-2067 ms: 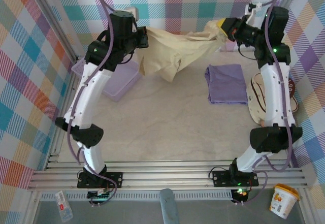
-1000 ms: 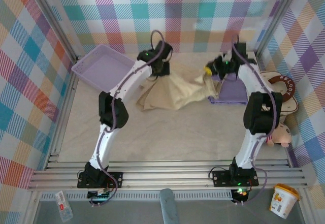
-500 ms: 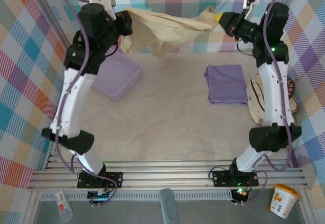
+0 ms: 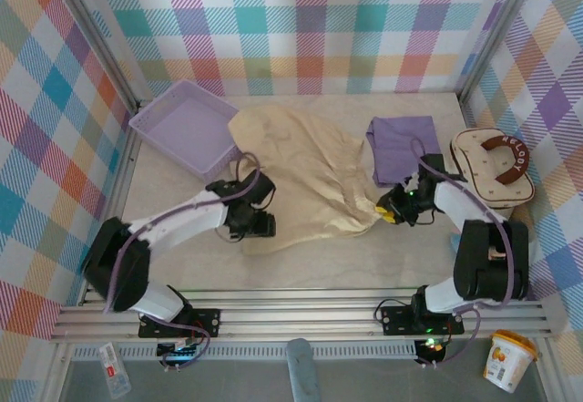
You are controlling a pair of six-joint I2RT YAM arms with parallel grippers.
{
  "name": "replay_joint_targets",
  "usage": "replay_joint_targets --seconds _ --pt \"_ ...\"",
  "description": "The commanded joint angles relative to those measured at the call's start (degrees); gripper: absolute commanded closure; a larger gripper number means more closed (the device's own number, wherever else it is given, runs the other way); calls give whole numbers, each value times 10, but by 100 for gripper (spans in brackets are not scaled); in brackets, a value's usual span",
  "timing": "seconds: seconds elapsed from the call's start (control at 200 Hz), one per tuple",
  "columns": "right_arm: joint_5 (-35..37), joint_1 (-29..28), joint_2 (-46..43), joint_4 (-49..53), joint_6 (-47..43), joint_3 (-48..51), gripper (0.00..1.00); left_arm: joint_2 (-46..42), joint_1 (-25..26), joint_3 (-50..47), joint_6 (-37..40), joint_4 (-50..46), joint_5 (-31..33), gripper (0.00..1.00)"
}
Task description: Fold and stack the mixed laundry pile
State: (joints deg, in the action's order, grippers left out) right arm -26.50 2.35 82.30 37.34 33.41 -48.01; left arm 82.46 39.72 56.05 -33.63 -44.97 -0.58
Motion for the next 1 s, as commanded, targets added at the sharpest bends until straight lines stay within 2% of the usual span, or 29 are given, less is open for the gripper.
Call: replay_joint_targets --seconds 0.0,0.05,0.095,0.21,0.285,0.345,0.43,0.53,0.665,0.77,0.88,0.995 --pt "36 8 -40 10 -36 -13 44 -113 1 33 -64 -2 37 18" --pt "36 9 -41 12 -33 -26 23 -112 0 60 -47 -19 64 14" --pt "32 8 -41 9 -29 -39 20 -99 -2 91 -34 -33 89 7" --pt "30 -7 -33 -3 -18 -72 30 -36 -2 146 -13 -14 101 6" --pt "37 -30 -18 -12 -11 -89 40 14 -2 163 -6 33 100 8" --pt "41 -53 3 -36 -2 -100 48 54 -3 166 -1 79 128 10" --pt "50 -87 49 -57 4 -141 50 123 -19 187 -2 133 141 16" --pt "107 -125 115 -66 -1 -206 52 197 -35 227 -5 169 128 21" --pt "191 -132 216 -59 -5 -297 52 282 -40 278 -1 145 103 23" --pt "213 -133 294 -42 -24 -375 51 307 -40 269 -6 124 84 24" --pt "202 -132 365 -37 -25 -440 50 311 -40 237 -7 112 63 23" --pt "200 -132 435 -23 -14 -503 60 320 -40 209 -2 103 63 23"
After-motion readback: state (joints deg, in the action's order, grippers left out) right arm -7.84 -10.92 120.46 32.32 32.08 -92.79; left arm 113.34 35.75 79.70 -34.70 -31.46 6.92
